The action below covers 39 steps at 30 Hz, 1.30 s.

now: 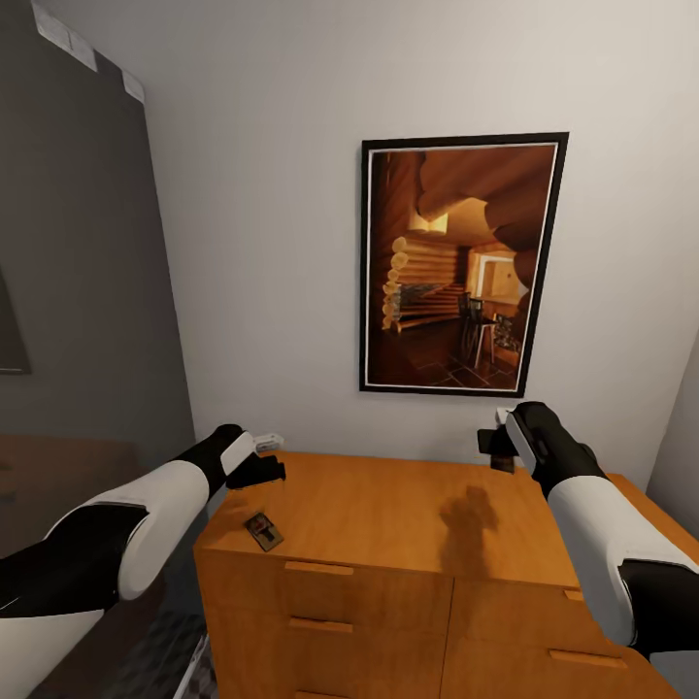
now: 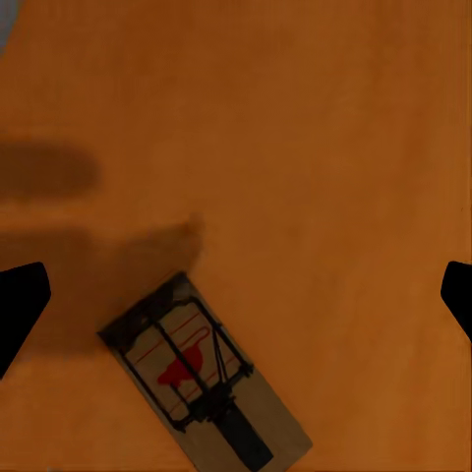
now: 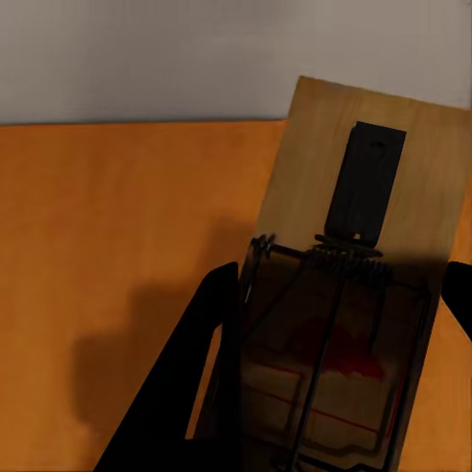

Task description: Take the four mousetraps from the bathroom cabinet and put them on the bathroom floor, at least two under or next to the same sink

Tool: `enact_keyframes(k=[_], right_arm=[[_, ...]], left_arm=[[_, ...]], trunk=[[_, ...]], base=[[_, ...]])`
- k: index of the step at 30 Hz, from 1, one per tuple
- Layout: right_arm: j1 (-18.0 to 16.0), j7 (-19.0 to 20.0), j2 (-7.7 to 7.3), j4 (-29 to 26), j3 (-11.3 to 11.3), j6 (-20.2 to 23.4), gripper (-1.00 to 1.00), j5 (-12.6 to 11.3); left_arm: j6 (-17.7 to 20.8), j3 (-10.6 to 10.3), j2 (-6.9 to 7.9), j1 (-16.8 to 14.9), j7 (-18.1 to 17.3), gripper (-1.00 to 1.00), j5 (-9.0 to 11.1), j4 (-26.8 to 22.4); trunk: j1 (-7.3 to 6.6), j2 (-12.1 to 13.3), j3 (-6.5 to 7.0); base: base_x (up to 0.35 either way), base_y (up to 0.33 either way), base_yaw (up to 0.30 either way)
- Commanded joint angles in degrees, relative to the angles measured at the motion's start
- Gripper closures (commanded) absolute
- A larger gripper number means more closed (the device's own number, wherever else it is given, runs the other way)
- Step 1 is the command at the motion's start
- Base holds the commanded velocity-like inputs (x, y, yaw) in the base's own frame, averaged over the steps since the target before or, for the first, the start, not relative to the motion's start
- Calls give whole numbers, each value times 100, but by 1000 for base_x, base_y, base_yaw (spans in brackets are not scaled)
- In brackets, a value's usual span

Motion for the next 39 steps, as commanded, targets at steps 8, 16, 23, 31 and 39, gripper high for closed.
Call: enact_keyframes(k=[8, 16, 23, 31, 39], right_arm=[[-4, -12, -5, -6, -17, 23, 100, -6], [-4, -10, -5, -6, -19, -20, 100, -25], [-4, 3, -9, -6, -20, -81, 100, -38], [-4, 6, -6, -6, -20, -91, 100, -40], [-4, 1, -6, -6, -20, -91, 100, -32]], left_arm=[[-99, -42, -11, -3, 38, -100, 63, 28], [-118, -39, -16, -3, 39, -100, 109, 284], [-140, -34, -2, -3, 32, -100, 121, 537], [-158, -37, -7, -3, 25, -100, 87, 544], [-391, -49, -10, -3, 31, -100, 41, 502]], trunk=[[4, -6, -9], [4, -6, -9], [4, -6, -9], [4, -6, -9], [4, -6, -9]], base=[[111, 0, 0], [10, 0, 0], [1, 0, 0], [0, 0, 0], [-78, 0, 0]])
